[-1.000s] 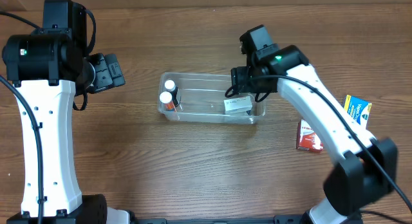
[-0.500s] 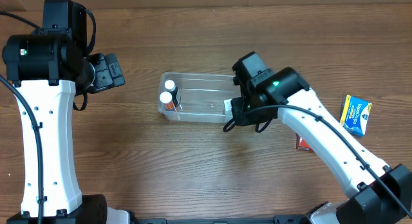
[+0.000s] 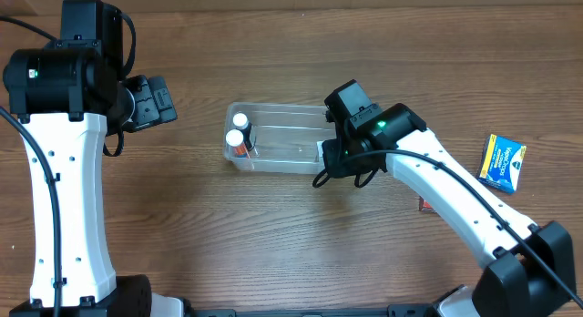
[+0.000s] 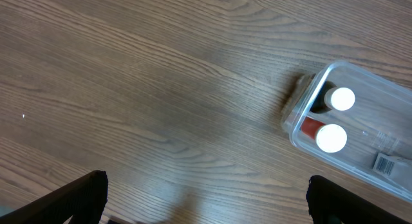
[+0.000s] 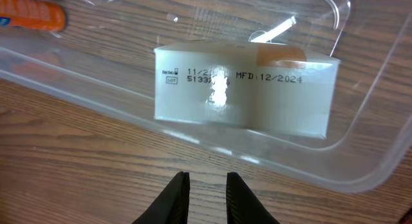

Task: Pack container
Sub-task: 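Lower the Hansaplast box upright into the container's right end, release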

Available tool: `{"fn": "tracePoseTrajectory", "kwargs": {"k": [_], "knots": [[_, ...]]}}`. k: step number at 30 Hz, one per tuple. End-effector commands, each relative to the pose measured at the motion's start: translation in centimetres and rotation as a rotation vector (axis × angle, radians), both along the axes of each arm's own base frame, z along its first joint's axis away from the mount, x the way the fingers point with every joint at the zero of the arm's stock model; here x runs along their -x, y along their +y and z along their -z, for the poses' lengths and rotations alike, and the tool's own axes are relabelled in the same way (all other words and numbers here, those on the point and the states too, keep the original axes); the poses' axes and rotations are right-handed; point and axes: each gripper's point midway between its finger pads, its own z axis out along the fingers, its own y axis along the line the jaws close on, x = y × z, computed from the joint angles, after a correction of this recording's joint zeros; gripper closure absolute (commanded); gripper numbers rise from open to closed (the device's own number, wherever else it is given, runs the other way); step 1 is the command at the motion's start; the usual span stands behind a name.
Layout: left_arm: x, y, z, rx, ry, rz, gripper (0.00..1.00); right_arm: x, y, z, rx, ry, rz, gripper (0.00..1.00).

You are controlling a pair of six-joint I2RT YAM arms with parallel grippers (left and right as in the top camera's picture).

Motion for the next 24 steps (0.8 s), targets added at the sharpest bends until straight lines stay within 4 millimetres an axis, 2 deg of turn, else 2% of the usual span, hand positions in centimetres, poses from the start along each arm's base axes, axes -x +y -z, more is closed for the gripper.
{"fn": "tracePoseTrajectory", "kwargs": {"k": [1, 4, 10, 15, 17, 22, 24], "knots": [[-0.1, 0.1, -0.2, 0.002, -0.007, 0.004, 0.0, 0.0, 0.0, 1.3, 0.019, 0.03, 0.001, 0.79], [-0.1, 0.1, -0.2, 0.002, -0.007, 0.004, 0.0, -0.5, 0.3, 2.2, 0.024, 0.031, 0.001, 0.78], [-0.1, 0.1, -0.2, 0.002, -0.006, 0.004, 0.0, -4.1, 0.2, 1.7, 0.052, -0.127, 0.033, 0.78], [-0.1, 0.1, -0.2, 0.002, -0.006, 0.004, 0.0, -4.2, -0.7, 1.6, 0.096, -0.139, 0.045, 0.78], [-0.1, 0.1, -0.2, 0.002, -0.005, 0.005, 0.0, -4.7, -1.6, 0.8, 0.123, -0.175, 0.097, 0.78], [0.0, 0.1, -0.1, 0.003, -0.004, 0.004, 0.0, -6.6, -3.5, -3.4, 0.077, -0.277, 0.181, 0.75], [0.0, 0.1, -0.1, 0.003, -0.001, 0.004, 0.0, -7.0, -4.4, -3.8, 0.076, -0.283, 0.206, 0.73]]}}
